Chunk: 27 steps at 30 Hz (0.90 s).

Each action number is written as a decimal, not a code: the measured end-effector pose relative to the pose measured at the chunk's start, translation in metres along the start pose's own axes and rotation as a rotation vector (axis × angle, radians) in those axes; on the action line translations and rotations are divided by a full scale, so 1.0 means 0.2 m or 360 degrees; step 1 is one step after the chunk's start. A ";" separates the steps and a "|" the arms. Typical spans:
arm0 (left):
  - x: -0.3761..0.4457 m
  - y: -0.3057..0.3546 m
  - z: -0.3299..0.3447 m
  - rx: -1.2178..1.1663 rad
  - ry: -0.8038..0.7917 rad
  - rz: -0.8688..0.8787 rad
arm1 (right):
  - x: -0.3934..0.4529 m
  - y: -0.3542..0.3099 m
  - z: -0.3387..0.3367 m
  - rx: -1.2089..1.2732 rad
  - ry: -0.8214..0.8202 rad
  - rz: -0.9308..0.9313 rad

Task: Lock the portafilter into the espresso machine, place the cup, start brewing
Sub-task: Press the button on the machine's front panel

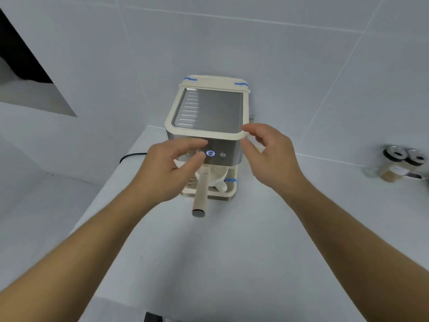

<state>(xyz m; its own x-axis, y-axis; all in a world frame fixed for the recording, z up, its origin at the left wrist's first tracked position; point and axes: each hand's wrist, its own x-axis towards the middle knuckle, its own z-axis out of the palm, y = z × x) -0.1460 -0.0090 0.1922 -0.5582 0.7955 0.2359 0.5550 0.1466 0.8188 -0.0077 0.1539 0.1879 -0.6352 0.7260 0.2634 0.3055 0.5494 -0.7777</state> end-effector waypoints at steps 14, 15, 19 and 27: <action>0.51 -0.27 -0.27 0.1092 -0.0861 0.0521 | 0.20 -0.01 0.23 -0.1231 -0.0406 -0.0473; 0.53 -0.29 -0.27 0.1102 -0.0877 0.0560 | 0.20 0.00 0.25 -0.1255 -0.0382 -0.0466; 0.57 -0.35 -0.26 0.1112 -0.0839 0.0656 | 0.19 0.02 0.28 -0.1230 -0.0262 -0.0444; 0.61 -0.41 -0.25 0.1057 -0.0863 0.0735 | 0.18 0.03 0.30 -0.1183 -0.0209 -0.0416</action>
<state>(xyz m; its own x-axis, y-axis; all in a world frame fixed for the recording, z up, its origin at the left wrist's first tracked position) -0.2903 0.0464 0.1806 0.0690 0.9963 0.0507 0.9756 -0.0780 0.2052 -0.0711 0.1588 0.1594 -0.8158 0.5065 0.2792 0.4988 0.8605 -0.1037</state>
